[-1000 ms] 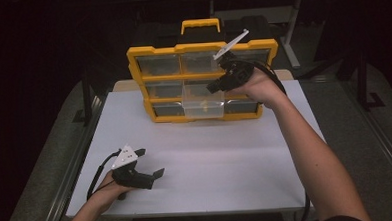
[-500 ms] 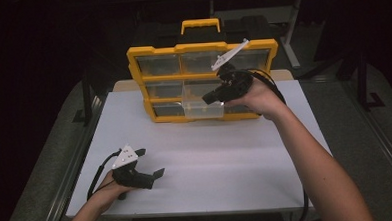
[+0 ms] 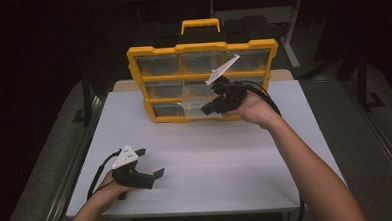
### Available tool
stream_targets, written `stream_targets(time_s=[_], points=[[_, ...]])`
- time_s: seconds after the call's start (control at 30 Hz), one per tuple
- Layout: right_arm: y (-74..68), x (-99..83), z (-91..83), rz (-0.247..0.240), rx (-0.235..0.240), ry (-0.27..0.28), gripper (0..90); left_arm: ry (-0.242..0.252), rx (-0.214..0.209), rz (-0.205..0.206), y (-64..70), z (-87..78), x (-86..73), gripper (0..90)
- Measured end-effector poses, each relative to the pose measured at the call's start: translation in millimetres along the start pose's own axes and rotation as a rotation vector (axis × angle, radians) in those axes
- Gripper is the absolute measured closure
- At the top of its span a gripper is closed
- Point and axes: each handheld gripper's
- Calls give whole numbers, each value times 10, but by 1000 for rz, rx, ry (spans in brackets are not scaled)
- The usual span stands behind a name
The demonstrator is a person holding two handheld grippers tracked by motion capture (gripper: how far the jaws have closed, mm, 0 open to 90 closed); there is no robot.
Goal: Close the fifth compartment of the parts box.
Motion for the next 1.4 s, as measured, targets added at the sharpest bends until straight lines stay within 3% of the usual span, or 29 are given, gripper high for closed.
stream_targets(time_s=[0.53, 0.87, 1.4], points=[[241, 92, 52, 31, -47, 28, 888, 3, 5, -8, 9, 9, 19, 0], [302, 152, 81, 30, -62, 35, 888, -1, 7, -8, 1, 14, 10, 0], [445, 199, 127, 50, -146, 43, 888, -4, 5, 2, -3, -1, -4, 0]])
Point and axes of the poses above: each handheld gripper's, and its own axes: z roughly forward along the jaws, x roughly out of its top, y roughly to its right, and after that the axes turned 4 degrees about -z, right-handed
